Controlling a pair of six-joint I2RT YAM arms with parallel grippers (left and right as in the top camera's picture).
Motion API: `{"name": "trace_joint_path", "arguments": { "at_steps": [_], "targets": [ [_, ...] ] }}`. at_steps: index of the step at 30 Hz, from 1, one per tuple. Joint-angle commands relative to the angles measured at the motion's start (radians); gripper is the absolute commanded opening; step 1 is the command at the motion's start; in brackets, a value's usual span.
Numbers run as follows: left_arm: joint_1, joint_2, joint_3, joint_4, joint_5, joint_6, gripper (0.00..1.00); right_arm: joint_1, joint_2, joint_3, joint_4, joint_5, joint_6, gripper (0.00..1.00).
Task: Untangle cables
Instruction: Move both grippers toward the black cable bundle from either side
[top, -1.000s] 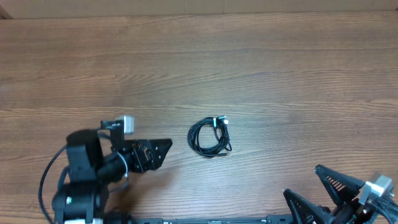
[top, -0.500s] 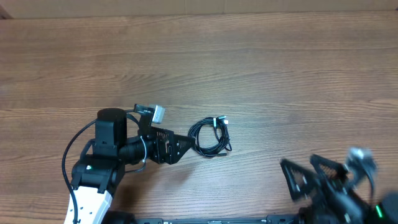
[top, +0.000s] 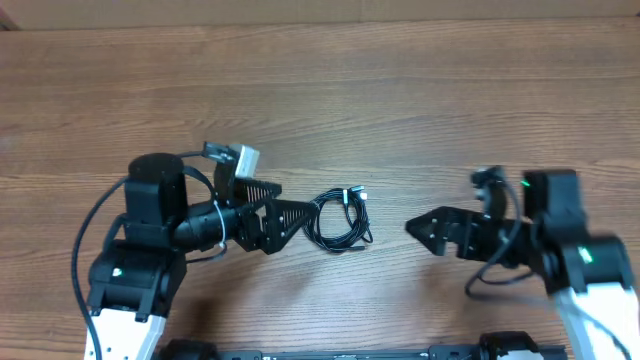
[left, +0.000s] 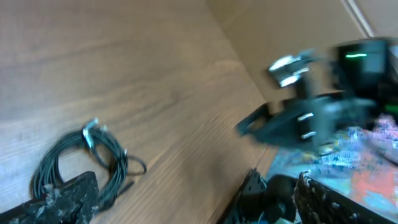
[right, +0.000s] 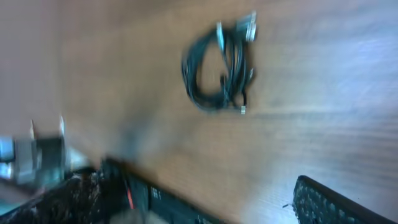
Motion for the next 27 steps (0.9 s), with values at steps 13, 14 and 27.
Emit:
{"name": "trace_joint_path", "arguments": {
  "at_steps": [13, 14, 27],
  "targets": [
    [0.002, -0.006, 0.259, -0.357, -0.279, 0.167, 1.00, 0.415, 0.406, 0.001, 0.255, 0.137, -0.128, 0.86],
    [0.002, -0.006, 0.274, -0.383, -0.282, 0.177, 1.00, 0.420, 0.420, 0.001, 0.287, 0.148, -0.127, 0.86],
    [0.002, -0.006, 0.338, -0.483, -0.295, 0.184, 1.00, 0.420, 0.473, 0.001, 0.491, 0.377, -0.132, 0.94]
  ]
}}
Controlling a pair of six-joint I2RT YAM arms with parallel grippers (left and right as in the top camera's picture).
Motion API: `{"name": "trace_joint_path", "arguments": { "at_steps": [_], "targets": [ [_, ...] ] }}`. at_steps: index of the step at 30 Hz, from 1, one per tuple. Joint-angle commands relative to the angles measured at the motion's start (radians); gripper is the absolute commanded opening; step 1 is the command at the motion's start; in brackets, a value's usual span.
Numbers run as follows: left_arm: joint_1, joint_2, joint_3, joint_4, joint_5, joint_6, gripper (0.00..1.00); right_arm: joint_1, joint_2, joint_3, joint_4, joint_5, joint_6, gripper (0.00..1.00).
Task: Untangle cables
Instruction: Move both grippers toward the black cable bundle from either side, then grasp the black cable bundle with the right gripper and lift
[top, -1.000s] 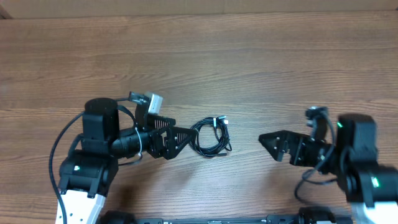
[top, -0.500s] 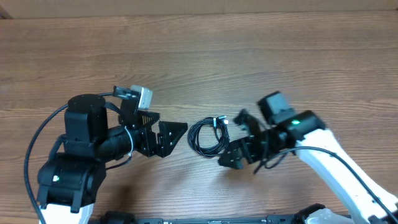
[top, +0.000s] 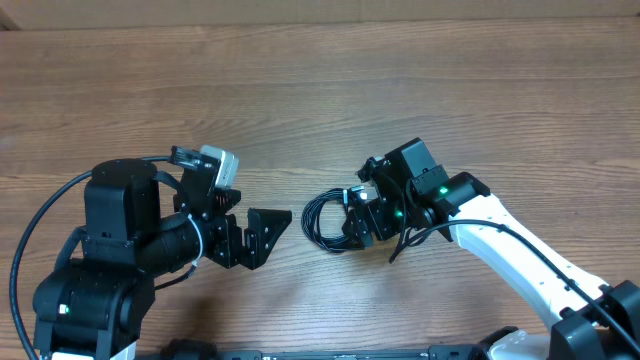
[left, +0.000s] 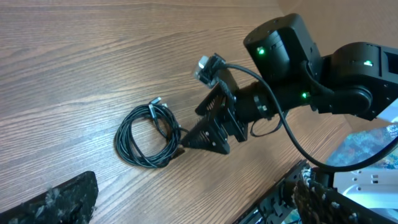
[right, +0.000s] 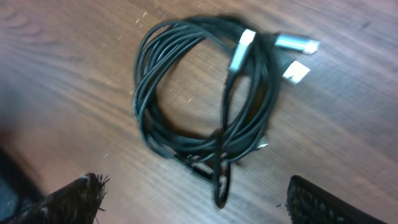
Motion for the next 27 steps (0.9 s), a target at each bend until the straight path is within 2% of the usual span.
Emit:
{"name": "trace_joint_path", "arguments": {
  "at_steps": [1, 4, 7, 10, 14, 20, 21, 22, 23, 24, 25, 27],
  "targets": [
    [0.002, -0.005, 0.023, 0.000, -0.010, 0.023, 1.00, 0.003, 0.001, 0.002, 0.032, 0.062, -0.010, 0.94],
    [0.002, -0.005, 0.023, 0.000, -0.009, 0.022, 1.00, 0.003, 0.004, -0.002, 0.057, 0.062, -0.009, 0.94],
    [0.002, -0.005, 0.023, 0.000, -0.009, 0.022, 1.00, 0.003, 0.023, -0.004, 0.066, 0.078, -0.009, 1.00],
    [0.002, -0.005, 0.023, 0.000, -0.005, 0.022, 0.99, 0.003, 0.057, -0.017, 0.072, 0.103, -0.009, 1.00],
    [0.002, -0.005, 0.023, 0.000, -0.005, 0.022, 1.00, 0.003, 0.097, -0.023, 0.072, 0.092, -0.008, 0.86],
    [0.002, -0.005, 0.023, 0.000, -0.005, 0.022, 1.00, 0.003, 0.132, -0.030, 0.079, 0.092, -0.005, 0.83],
    [0.002, -0.005, 0.022, 0.000, -0.005, 0.022, 0.99, 0.003, 0.140, -0.030, 0.079, 0.092, -0.005, 0.78],
    [0.002, -0.005, 0.022, 0.000, -0.005, 0.022, 1.00, 0.003, 0.145, -0.030, 0.079, 0.091, -0.005, 0.59],
    [0.002, -0.005, 0.023, 0.000, -0.005, 0.022, 1.00, 0.003, 0.153, -0.031, 0.079, 0.090, -0.005, 0.31],
    [0.002, -0.005, 0.022, 0.000, -0.005, 0.022, 1.00, 0.003, 0.156, -0.031, 0.078, 0.085, -0.005, 0.11],
    [0.002, -0.005, 0.022, 0.000, -0.005, 0.022, 1.00, 0.003, 0.158, -0.031, 0.079, 0.074, -0.005, 0.04],
    [0.002, -0.005, 0.023, 0.000, -0.005, 0.022, 1.00, 0.003, 0.158, -0.032, 0.080, 0.039, -0.005, 0.04]
  ]
}}
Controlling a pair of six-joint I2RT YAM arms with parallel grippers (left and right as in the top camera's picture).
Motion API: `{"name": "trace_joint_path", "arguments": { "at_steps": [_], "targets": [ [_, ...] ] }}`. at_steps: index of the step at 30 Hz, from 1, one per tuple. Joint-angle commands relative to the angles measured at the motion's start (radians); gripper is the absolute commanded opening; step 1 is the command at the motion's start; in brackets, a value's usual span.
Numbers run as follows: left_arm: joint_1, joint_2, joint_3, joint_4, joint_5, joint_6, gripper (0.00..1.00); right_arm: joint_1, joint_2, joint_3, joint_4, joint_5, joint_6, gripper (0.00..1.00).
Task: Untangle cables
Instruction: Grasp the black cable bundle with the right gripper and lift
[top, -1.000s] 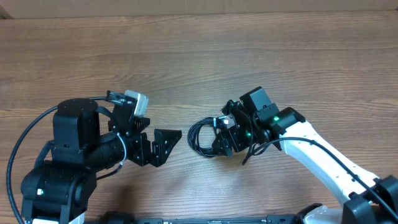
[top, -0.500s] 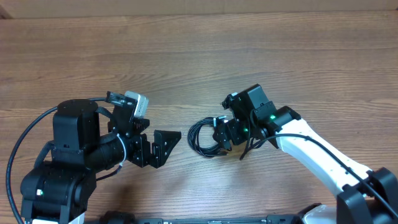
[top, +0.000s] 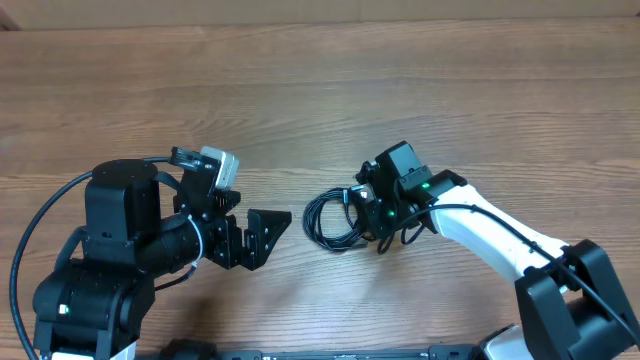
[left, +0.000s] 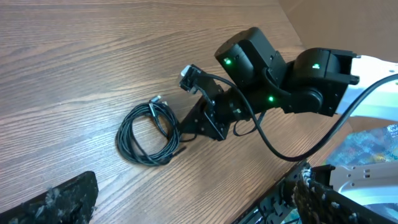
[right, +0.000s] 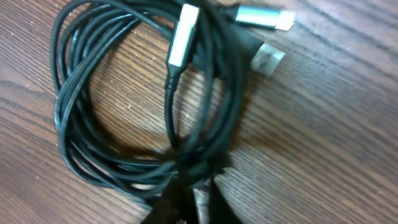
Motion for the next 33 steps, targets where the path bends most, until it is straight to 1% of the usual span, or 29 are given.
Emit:
{"name": "trace_joint_path", "arguments": {
  "at_steps": [1, 8, 14, 18, 29, 33],
  "targets": [
    [0.002, -0.005, 0.023, 0.004, -0.005, 0.022, 1.00, 0.003, 0.006, -0.010, 0.007, -0.049, -0.004, 0.04],
    [0.002, -0.005, 0.023, 0.004, -0.013, 0.023, 0.99, -0.004, 0.005, 0.013, 0.018, -0.064, -0.004, 0.04],
    [0.002, -0.005, 0.022, 0.003, -0.009, 0.021, 0.99, -0.006, -0.027, 0.127, -0.038, -0.081, -0.005, 0.04],
    [0.002, -0.005, 0.022, 0.003, -0.009, 0.018, 1.00, -0.006, -0.058, 0.261, -0.138, -0.081, -0.005, 0.04],
    [0.000, 0.019, 0.017, -0.024, -0.009, 0.018, 1.00, -0.006, -0.084, 0.776, -0.528, -0.081, -0.004, 0.04],
    [-0.001, 0.048, 0.000, -0.041, 0.012, 0.021, 1.00, -0.003, -0.084, 0.925, -0.624, -0.081, -0.004, 0.04]
  ]
}}
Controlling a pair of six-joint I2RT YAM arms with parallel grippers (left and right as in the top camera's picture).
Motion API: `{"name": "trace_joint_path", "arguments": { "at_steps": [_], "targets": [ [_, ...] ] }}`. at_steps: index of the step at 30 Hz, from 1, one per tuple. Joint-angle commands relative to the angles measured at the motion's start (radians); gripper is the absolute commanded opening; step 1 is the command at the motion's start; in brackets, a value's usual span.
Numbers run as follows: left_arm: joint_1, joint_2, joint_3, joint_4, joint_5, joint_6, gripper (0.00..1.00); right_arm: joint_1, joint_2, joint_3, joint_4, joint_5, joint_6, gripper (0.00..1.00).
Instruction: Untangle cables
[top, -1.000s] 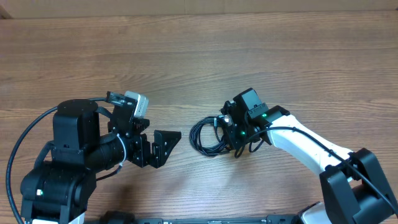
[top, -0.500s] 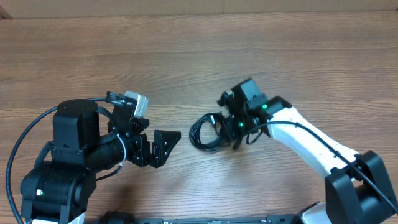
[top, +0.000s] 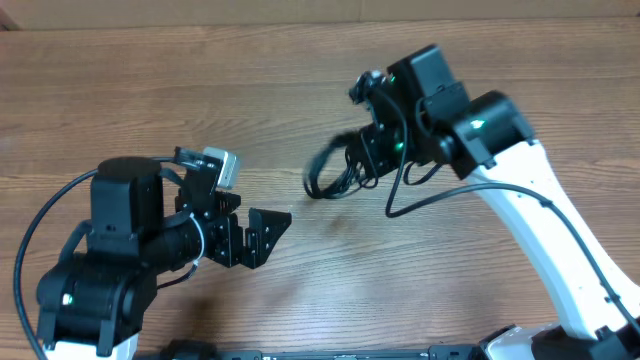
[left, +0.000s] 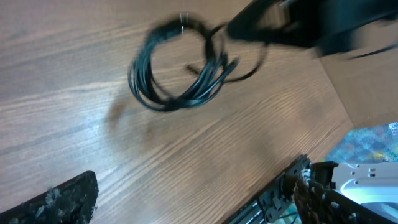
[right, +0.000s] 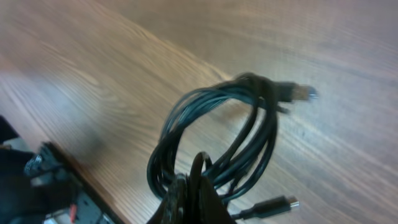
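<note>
A coil of black cables (top: 333, 172) hangs in the air above the wooden table, blurred in the overhead view. My right gripper (top: 372, 165) is shut on the coil's near side, with the loops (right: 214, 134) dangling from the pinched fingers (right: 189, 199) and two plug ends sticking out at the right. The same coil (left: 180, 68) shows lifted in the left wrist view. My left gripper (top: 268, 232) stands open low over the table, left of and nearer than the coil, with nothing between its fingers (left: 53, 202).
The wooden table (top: 300, 80) fills the overhead view. A cardboard-coloured edge runs along its far side. The table's front rail with black fittings (left: 280, 193) shows in the left wrist view.
My right gripper, then down at the coil on the table, now holds the coil raised off the table and farther back. The left arm stayed in place.
At first the coil lay on the table between both arms, my left gripper beside it and the right gripper off to the right. Then the left gripper had drawn back and the right gripper was open over the coil, then down on it. Now the coil hangs from it.
</note>
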Motion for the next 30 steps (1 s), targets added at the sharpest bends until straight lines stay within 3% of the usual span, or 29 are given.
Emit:
{"name": "trace_joint_path", "arguments": {
  "at_steps": [1, 7, 15, 21, 30],
  "targets": [
    [-0.001, 0.031, -0.007, -0.012, 0.028, 0.029, 1.00, -0.002, -0.039, 0.131, -0.044, -0.012, -0.003, 0.04],
    [-0.001, 0.082, -0.051, 0.002, 0.109, 0.100, 1.00, -0.002, -0.041, 0.278, -0.146, -0.064, 0.037, 0.04],
    [-0.032, 0.153, -0.080, 0.054, 0.139, 0.091, 0.99, -0.002, -0.048, 0.330, -0.181, -0.253, 0.037, 0.04],
    [-0.053, 0.192, -0.080, 0.151, 0.055, -0.262, 1.00, 0.003, -0.057, 0.330, -0.184, -0.274, 0.012, 0.04],
    [-0.053, 0.199, -0.080, 0.317, 0.055, -0.376, 0.97, 0.007, -0.082, 0.330, -0.213, -0.275, -0.013, 0.04]
  ]
}}
